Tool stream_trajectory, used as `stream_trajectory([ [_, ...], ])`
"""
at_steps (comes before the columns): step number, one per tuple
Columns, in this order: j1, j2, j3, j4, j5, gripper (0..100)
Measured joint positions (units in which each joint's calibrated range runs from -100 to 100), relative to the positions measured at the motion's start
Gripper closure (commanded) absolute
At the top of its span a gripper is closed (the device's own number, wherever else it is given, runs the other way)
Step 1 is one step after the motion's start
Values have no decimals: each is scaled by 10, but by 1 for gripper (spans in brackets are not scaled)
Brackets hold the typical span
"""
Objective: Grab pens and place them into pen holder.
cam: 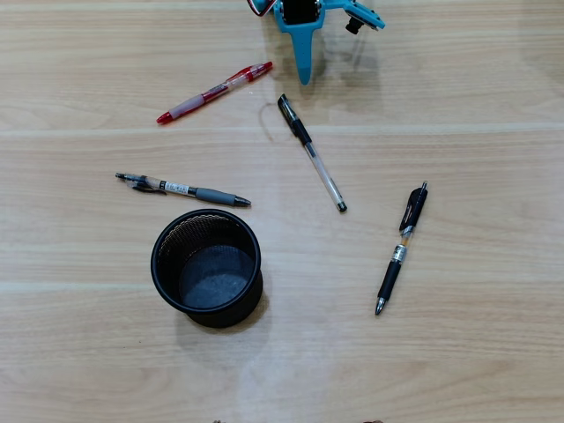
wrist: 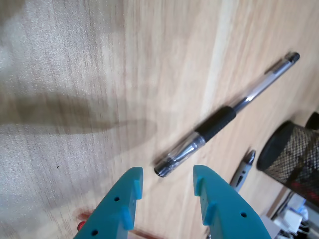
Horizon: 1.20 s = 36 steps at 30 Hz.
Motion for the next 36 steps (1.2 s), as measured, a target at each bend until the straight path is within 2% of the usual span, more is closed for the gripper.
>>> stream_trajectory([
  [17,1,0,0,0,0,88],
  [28,72,0,0,0,0,88],
  [36,85,3,0,-2,0,87],
])
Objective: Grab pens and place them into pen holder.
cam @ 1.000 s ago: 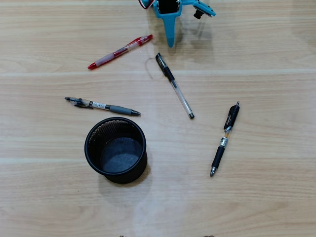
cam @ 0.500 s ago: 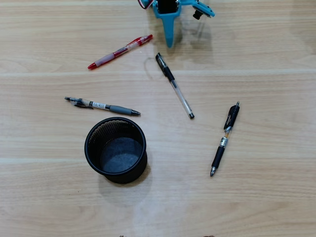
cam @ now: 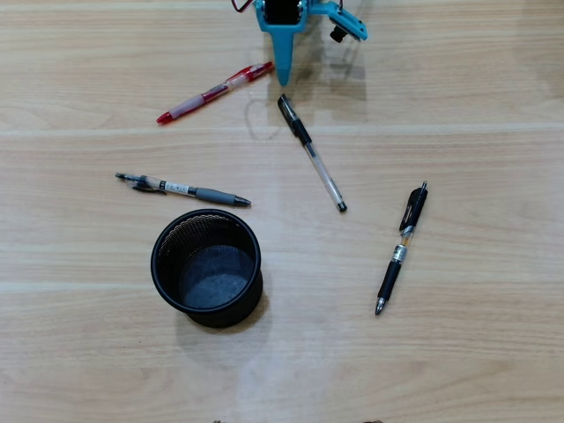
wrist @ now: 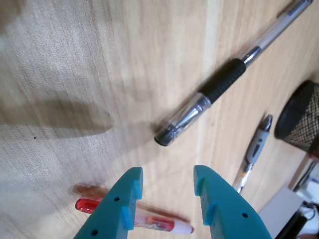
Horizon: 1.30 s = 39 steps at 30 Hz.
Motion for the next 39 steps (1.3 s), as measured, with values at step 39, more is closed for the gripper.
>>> stream_trajectory([
  [39,203,791,-515,-74,69,77],
])
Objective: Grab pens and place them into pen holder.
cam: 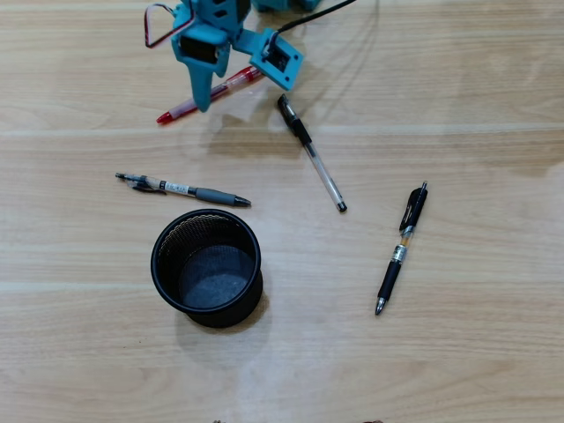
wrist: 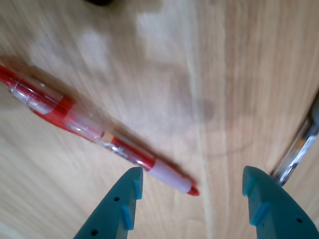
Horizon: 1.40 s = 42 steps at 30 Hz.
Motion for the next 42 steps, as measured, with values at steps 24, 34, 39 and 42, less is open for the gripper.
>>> stream_trajectory([
  [24,82,3,51,-51,94,76],
  [34,79,6,142,-154,94,76],
  [39,83,50,140,-171,97,77],
  [42,84,78,130,-172,97,77],
])
